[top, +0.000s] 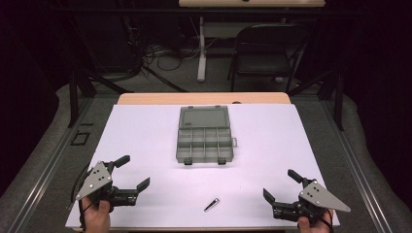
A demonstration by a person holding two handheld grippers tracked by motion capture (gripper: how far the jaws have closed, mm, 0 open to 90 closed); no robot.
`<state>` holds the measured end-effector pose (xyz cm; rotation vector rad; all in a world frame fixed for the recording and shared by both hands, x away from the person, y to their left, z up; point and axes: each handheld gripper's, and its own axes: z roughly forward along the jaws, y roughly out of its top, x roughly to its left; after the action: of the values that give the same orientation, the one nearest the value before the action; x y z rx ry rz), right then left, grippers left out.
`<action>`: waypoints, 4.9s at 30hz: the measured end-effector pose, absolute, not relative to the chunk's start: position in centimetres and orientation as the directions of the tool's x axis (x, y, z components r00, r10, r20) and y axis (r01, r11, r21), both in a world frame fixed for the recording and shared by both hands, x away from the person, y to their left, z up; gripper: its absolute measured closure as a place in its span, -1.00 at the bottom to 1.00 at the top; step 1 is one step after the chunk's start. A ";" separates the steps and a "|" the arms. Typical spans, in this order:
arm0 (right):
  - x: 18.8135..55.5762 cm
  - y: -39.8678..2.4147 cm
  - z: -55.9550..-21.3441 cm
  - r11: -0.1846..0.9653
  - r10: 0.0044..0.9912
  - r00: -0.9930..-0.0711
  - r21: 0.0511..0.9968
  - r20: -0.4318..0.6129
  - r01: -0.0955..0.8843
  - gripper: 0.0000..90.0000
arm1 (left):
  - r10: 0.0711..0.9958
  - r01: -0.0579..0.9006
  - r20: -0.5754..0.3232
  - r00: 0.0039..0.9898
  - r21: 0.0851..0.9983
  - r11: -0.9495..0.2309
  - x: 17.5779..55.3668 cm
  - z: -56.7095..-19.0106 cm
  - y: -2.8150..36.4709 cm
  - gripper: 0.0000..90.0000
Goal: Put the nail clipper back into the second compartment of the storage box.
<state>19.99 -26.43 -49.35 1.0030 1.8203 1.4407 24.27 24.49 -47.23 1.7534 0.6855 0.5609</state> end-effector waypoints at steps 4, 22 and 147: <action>20.0 -26.3 -49.5 0.134 0.840 -0.542 0.973 -0.010 0.190 -0.95 | 0.695 0.171 0.020 0.719 0.964 -0.204 24.2 -47.1 24.4 -0.89; 19.8 -25.6 -49.6 0.162 0.825 -0.565 0.966 -0.019 0.203 -0.95 | 0.632 0.237 0.015 0.775 0.919 -0.314 24.6 -45.1 20.6 -0.89; 20.1 -26.0 -50.1 0.155 0.828 -0.561 0.958 0.007 0.240 -0.91 | 0.539 0.572 -0.191 0.820 0.275 -0.773 29.7 -51.3 -0.1 0.36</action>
<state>20.07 -26.04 -50.06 1.0126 1.8990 1.4209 29.69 -0.10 -51.32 2.6829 0.8434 -0.1447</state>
